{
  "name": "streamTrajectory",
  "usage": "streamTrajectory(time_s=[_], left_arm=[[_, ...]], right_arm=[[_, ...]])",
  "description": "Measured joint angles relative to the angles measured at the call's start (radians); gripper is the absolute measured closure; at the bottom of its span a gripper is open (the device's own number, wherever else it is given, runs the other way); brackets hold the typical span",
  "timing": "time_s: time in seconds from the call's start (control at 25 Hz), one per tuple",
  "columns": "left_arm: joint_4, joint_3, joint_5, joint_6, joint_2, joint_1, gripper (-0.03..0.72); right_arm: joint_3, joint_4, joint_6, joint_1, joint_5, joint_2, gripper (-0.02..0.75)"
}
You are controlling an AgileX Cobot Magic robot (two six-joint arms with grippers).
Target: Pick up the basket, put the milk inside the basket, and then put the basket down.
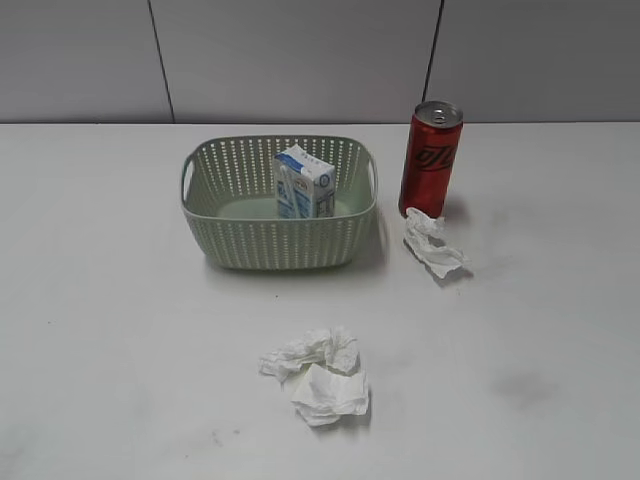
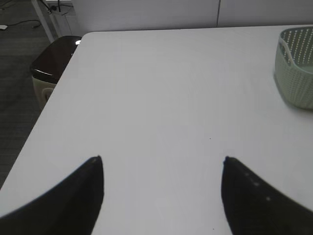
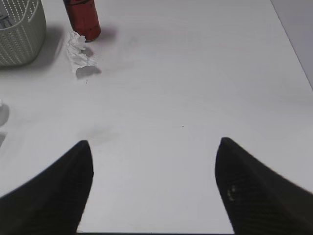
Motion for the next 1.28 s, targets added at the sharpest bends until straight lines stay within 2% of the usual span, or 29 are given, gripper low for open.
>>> streamTrajectory(time_s=[1.28], left_arm=[[0.001, 0.0, 0.001, 0.0, -0.001, 0.0, 0.118]], right_arm=[[0.0, 0.001, -0.001, 0.0, 0.001, 0.0, 0.149]])
